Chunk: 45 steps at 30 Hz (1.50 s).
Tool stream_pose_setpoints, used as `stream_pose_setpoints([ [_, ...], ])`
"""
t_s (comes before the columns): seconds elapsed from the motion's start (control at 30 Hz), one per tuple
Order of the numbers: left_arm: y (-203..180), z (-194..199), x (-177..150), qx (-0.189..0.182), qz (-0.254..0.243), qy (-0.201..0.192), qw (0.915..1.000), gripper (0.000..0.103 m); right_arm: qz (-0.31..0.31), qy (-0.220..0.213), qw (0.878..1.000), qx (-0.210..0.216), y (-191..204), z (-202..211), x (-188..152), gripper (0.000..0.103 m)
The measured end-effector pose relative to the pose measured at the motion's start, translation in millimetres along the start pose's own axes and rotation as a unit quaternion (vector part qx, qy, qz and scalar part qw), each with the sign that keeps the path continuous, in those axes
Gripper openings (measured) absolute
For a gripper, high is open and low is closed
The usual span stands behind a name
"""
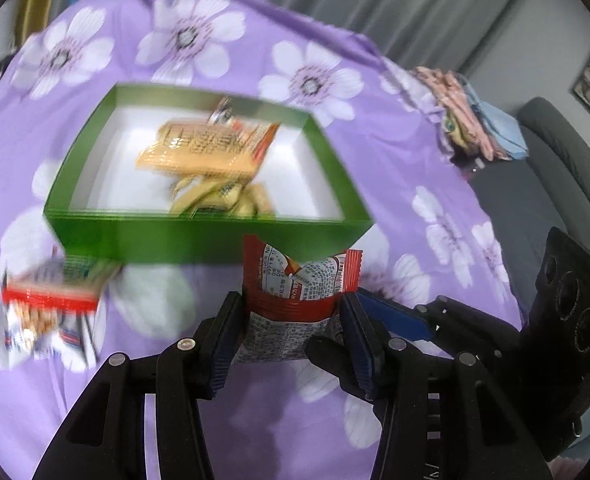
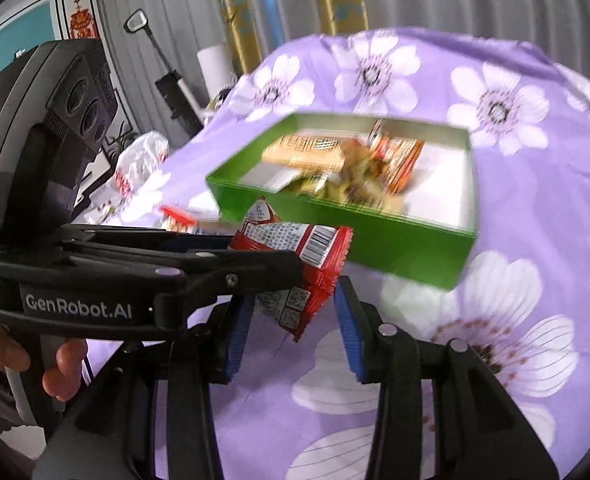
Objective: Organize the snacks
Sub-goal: 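Carry the red-and-white packet into the box and open the left tool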
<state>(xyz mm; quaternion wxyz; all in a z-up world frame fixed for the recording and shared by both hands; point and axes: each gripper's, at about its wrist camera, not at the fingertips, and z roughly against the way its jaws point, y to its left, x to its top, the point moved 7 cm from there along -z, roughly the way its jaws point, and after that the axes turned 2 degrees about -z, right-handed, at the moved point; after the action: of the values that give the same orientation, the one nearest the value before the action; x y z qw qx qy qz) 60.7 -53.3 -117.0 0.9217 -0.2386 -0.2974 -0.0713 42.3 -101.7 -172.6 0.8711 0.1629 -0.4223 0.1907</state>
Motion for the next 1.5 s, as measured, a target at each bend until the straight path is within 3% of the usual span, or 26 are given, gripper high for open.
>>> stream_pose_setpoints([
  [0.2, -14, -7, 40, -0.003, -0.024, -0.016, 0.9996, 0.05, 0.0, -0.031, 0.999, -0.02, -20, 3, 33, 0.041],
  [0.43, -1, -31, 69, -0.006, -0.012, -0.006, 0.9999, 0.05, -0.005, -0.028, 0.999, -0.025, -41, -20, 54, 0.041],
  [0.97, 49, -63, 89, 0.029, 0.027, 0.008, 0.9992, 0.051, -0.008, 0.009, 1.0, -0.02, -50, -82, 72, 0.045],
  [1.2, 49, -64, 89, 0.041, 0.031, 0.011, 0.9986, 0.06, -0.016, 0.009, 0.999, -0.031, -52, -80, 72, 0.054],
  [1.27, 48, -63, 89, 0.038, 0.032, 0.011, 0.9987, 0.073, -0.019, 0.008, 0.999, -0.035, -53, -76, 71, 0.057],
  [1.33, 48, -59, 88, 0.042, 0.029, 0.005, 0.9987, 0.08, -0.018, 0.003, 0.999, -0.041, -53, -71, 71, 0.059],
  [1.5, 42, -46, 87, 0.047, 0.021, -0.005, 0.9986, 0.08, -0.012, -0.014, 0.998, -0.057, -49, -51, 72, 0.064],
])
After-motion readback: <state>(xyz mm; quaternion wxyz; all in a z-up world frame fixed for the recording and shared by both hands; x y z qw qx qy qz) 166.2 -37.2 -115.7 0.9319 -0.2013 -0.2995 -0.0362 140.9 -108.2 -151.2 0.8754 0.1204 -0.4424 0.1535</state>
